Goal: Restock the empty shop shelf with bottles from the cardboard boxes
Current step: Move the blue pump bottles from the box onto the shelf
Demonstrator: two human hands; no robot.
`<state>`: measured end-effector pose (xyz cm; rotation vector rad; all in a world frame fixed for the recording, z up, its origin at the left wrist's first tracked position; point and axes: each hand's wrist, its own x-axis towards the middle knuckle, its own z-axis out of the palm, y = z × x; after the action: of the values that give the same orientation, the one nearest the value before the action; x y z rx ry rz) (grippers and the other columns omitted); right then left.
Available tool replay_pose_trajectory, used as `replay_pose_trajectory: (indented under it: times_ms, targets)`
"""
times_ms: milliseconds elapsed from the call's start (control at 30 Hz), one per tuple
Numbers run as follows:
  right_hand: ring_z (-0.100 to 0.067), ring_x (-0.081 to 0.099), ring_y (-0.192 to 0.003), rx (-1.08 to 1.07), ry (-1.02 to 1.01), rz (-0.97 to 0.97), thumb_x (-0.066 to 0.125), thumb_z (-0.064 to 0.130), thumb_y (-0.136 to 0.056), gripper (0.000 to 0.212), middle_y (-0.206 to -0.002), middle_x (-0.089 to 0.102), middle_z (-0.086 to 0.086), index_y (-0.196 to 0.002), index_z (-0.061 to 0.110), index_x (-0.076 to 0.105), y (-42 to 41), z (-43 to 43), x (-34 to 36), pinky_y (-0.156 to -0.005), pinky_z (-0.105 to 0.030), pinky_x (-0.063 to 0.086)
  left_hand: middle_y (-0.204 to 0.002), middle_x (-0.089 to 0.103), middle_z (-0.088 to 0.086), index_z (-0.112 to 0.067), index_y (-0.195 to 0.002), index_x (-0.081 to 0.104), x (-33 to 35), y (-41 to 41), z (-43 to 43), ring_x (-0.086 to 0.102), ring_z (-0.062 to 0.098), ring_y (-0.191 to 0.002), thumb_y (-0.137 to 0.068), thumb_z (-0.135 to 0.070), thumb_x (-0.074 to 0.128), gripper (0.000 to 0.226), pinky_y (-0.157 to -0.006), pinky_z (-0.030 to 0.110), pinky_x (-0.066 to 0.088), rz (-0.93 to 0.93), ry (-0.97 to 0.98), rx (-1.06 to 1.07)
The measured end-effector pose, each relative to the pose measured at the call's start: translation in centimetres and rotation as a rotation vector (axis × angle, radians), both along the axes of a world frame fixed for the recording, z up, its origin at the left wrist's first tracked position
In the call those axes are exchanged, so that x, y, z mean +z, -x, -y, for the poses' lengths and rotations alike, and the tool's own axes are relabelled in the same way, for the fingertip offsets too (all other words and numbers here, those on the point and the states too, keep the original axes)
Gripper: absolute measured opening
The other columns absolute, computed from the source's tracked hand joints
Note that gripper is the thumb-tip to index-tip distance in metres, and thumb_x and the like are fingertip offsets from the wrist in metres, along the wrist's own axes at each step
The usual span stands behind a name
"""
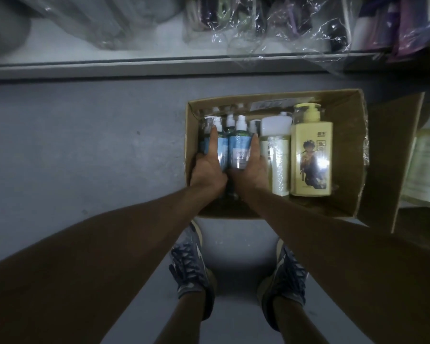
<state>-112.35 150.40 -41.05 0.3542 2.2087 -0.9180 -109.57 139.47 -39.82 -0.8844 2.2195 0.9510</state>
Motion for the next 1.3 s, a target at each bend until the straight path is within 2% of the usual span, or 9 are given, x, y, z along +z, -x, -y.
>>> replay_pose_trajectory:
  times_ms: [133, 333, 433, 533, 700, 800, 1000, 1167, 1300]
  targets:
    - [-0.025, 0.058, -0.131, -0.044, 0.092, -0.041, 0.080, 0.045, -0.084, 0.098, -0.145, 0.055, -0.004, -0.162, 0.044, 0.020, 0.3, -1.1, 1.7, -0.108, -0.054, 0.053, -0.150, 0.055, 0.022, -0.044, -0.168, -0.008, 1.2, 0.0, -0.1, 0.065, 0.040, -0.126, -0.103, -0.035, 0.066, 0.099, -0.103, 0.047, 0.054, -0.060, -0.047, 0.075]
    - [-0.016, 0.065, -0.124, -0.083, 0.258, -0.111, 0.083, 0.013, -0.073, 0.094, -0.132, 0.065, 0.005, -0.153, 0.032, 0.039, 1.2, -4.1, 7.5, -0.102, -0.052, 0.059, -0.156, 0.053, 0.010, -0.033, -0.170, -0.002, 6.3, 0.0, -0.7, 0.058, 0.030, -0.139, -0.084, -0.038, 0.090, 0.127, -0.114, 0.042, 0.047, -0.160, -0.137, 0.102]
    - [-0.017, 0.066, -0.121, -0.067, 0.299, -0.128, 0.082, 0.007, -0.075, 0.094, -0.130, 0.065, 0.004, -0.154, 0.032, 0.038, 1.8, -5.1, 11.3, -0.096, -0.054, 0.061, -0.148, 0.059, 0.005, -0.027, -0.169, 0.014, 10.1, 0.0, -0.7, 0.060, 0.026, -0.134, -0.076, -0.023, 0.095, 0.123, -0.111, 0.043, 0.052, -0.216, -0.191, 0.126]
    - [0.003, 0.062, -0.117, -0.029, 0.283, -0.170, 0.085, 0.006, -0.081, 0.101, -0.127, 0.060, 0.028, -0.160, 0.037, 0.030, 2.1, -5.8, 15.6, -0.093, -0.042, 0.061, -0.143, 0.062, 0.001, -0.026, -0.165, 0.021, 14.3, -0.1, -0.6, 0.063, 0.022, -0.128, -0.073, -0.012, 0.095, 0.120, -0.108, 0.047, 0.056, -0.264, -0.233, 0.153]
    - [-0.021, 0.061, -0.132, 0.030, 0.344, -0.182, 0.085, 0.002, -0.082, 0.110, -0.144, 0.060, 0.002, -0.166, 0.036, 0.022, 2.7, -7.0, 24.5, -0.111, -0.051, 0.051, -0.133, 0.062, -0.022, -0.056, -0.154, 0.026, 22.5, -0.2, 0.1, 0.064, 0.001, -0.120, -0.075, -0.001, 0.090, 0.117, -0.105, 0.033, 0.056, -0.351, -0.292, 0.177]
    - [-0.006, 0.065, -0.122, 0.052, 0.405, -0.203, 0.084, -0.001, -0.082, 0.108, -0.136, 0.062, 0.018, -0.157, 0.052, 0.028, 3.3, -7.8, 30.7, -0.105, -0.046, 0.057, -0.115, 0.057, -0.048, -0.075, -0.140, 0.023, 28.1, -0.5, 0.9, 0.061, -0.016, -0.111, -0.077, 0.003, 0.088, 0.120, -0.092, 0.013, 0.055, -0.381, -0.306, 0.169]
    - [0.015, 0.061, -0.111, 0.076, 0.478, -0.248, 0.086, 0.005, -0.084, 0.106, -0.118, 0.057, 0.046, -0.161, 0.044, 0.024, 5.2, -9.0, 44.0, -0.081, -0.010, 0.056, -0.116, 0.057, -0.046, -0.044, -0.164, 0.015, 41.6, 0.3, 1.5, 0.063, -0.016, -0.105, -0.078, 0.000, 0.091, 0.123, -0.071, 0.008, 0.056, -0.482, -0.300, 0.236]
    - [-0.003, 0.067, -0.118, 0.082, 0.536, -0.299, 0.088, 0.012, -0.083, 0.106, -0.139, 0.062, 0.016, -0.156, 0.054, 0.023, 5.8, -9.4, 55.5, -0.097, -0.044, 0.061, -0.127, 0.055, -0.029, -0.051, -0.161, 0.017, 53.0, 0.3, 0.8, 0.066, -0.012, -0.106, -0.077, 0.003, 0.090, 0.124, -0.068, 0.010, 0.057, -0.584, -0.271, 0.265]
    - [-0.003, 0.065, -0.121, 0.133, 0.569, -0.347, 0.086, 0.010, -0.082, 0.105, -0.142, 0.056, 0.024, -0.153, 0.058, 0.026, 6.1, -9.5, 63.3, -0.098, -0.043, 0.061, -0.117, 0.057, -0.042, -0.062, -0.154, 0.020, 60.5, -0.1, 0.1, 0.067, -0.007, -0.108, -0.075, -0.002, 0.091, 0.122, -0.073, 0.012, 0.059, -0.654, -0.244, 0.256]
